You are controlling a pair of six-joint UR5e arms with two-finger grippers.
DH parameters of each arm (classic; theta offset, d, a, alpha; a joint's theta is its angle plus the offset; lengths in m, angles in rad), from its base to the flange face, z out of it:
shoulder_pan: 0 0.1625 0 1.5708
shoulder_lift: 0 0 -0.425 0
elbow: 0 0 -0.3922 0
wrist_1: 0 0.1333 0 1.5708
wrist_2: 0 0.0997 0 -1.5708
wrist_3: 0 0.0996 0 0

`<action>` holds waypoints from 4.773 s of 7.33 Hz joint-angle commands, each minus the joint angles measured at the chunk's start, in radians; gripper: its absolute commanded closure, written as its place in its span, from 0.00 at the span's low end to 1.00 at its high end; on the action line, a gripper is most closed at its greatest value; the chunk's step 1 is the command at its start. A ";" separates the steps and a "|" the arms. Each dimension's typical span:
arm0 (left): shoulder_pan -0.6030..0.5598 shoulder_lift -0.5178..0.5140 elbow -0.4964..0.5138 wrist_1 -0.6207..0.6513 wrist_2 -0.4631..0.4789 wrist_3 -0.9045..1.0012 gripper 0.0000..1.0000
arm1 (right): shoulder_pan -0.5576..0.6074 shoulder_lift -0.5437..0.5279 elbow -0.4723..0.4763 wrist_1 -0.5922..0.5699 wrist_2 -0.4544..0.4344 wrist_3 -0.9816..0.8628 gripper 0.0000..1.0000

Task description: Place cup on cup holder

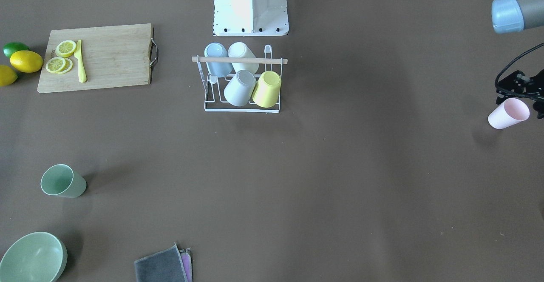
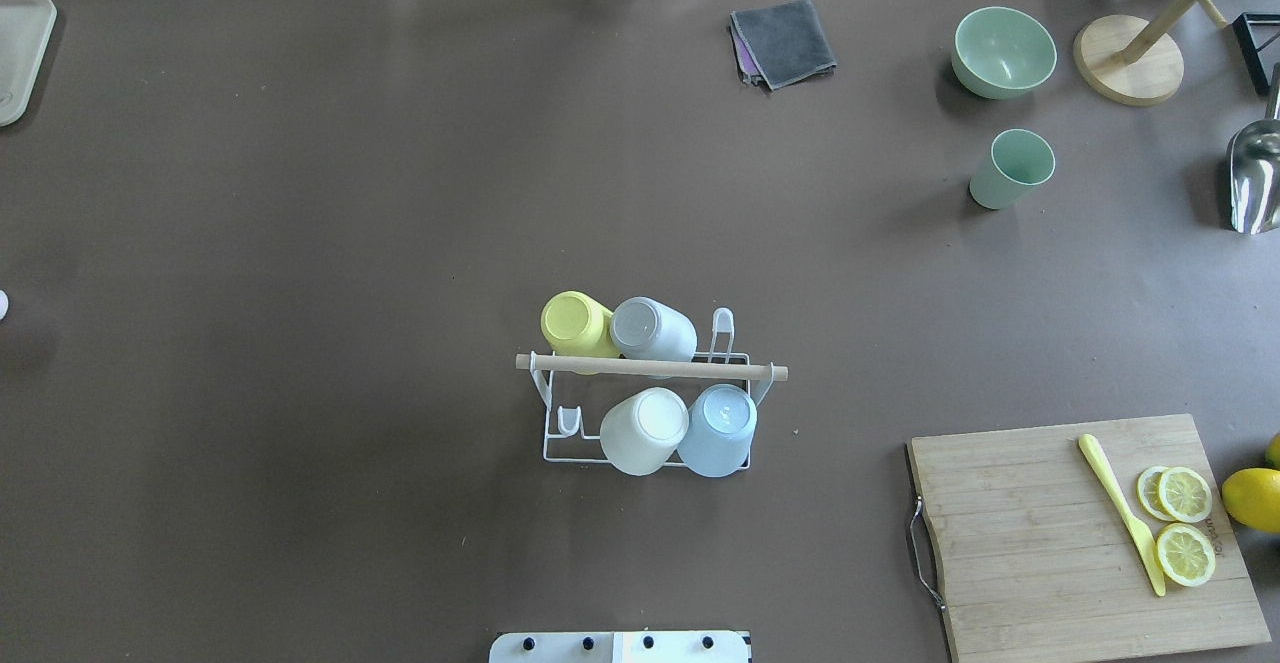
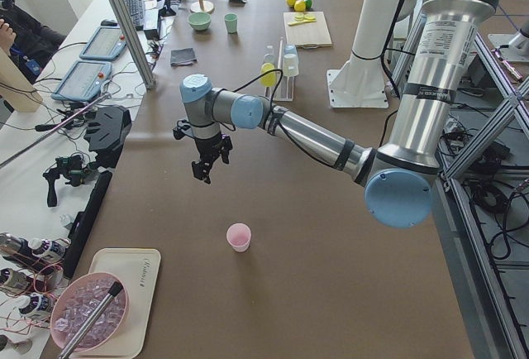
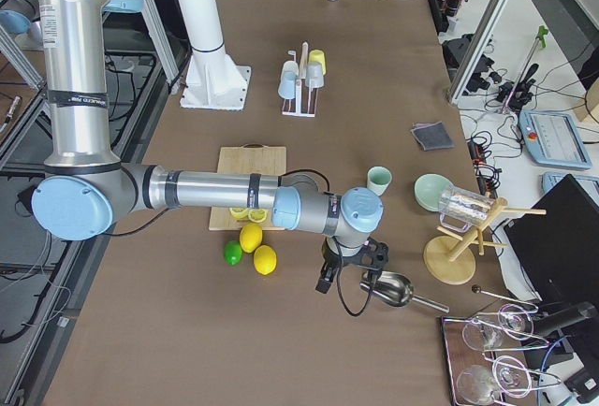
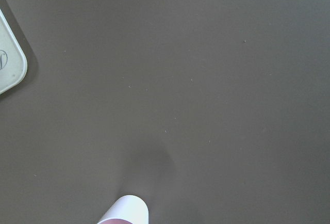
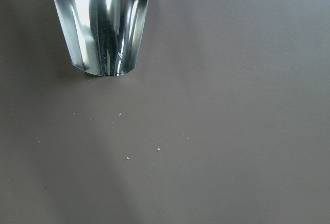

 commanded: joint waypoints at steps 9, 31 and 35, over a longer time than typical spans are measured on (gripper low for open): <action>0.288 -0.073 0.257 0.194 0.549 0.420 0.03 | 0.000 0.000 0.001 0.001 0.000 0.005 0.00; 0.429 -0.027 0.441 0.174 0.761 0.483 0.03 | -0.549 0.387 0.168 -0.101 -0.329 -0.040 0.00; 0.420 -0.008 0.438 0.145 0.756 0.483 0.03 | -0.532 0.468 0.052 -0.102 -0.334 -0.294 0.00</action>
